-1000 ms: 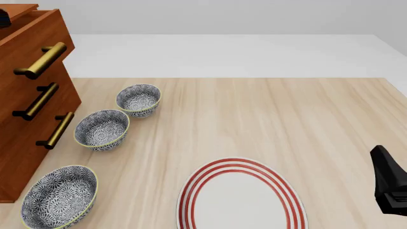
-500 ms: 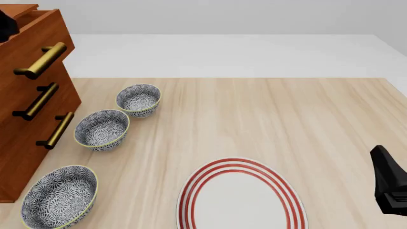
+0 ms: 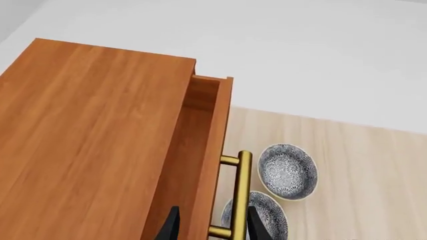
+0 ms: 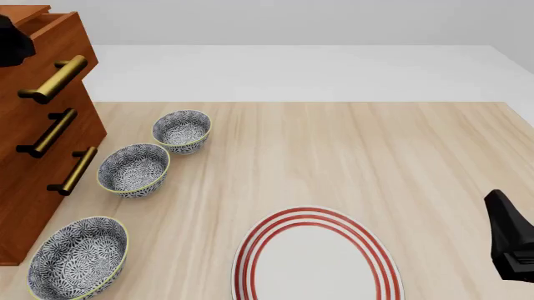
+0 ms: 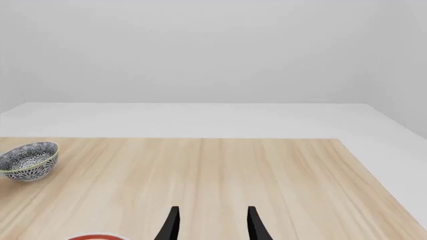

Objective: Open the top drawer of the cabinet.

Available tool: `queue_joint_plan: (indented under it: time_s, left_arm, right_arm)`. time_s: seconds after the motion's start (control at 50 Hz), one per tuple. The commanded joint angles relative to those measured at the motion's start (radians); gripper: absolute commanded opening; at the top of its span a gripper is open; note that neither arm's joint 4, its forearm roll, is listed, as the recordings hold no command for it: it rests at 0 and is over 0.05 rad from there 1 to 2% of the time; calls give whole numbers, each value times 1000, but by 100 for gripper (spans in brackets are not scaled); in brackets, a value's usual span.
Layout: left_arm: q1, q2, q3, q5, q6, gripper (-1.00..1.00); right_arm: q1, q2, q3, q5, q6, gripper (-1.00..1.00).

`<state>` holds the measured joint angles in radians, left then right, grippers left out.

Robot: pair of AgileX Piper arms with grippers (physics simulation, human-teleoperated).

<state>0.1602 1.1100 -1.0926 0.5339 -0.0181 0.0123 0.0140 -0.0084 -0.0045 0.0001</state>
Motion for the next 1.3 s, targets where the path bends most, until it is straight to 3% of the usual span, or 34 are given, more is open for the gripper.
queue_joint_plan:
  time_s: [0.02, 1.3]
  left_arm:
    - [-8, 13, 20, -14, -1, 100]
    - [-6, 72, 32, -31, -12, 100]
  right_arm:
    - [3, 6, 1, -7, 0, 100]
    - [4, 5, 1, -5, 0, 100]
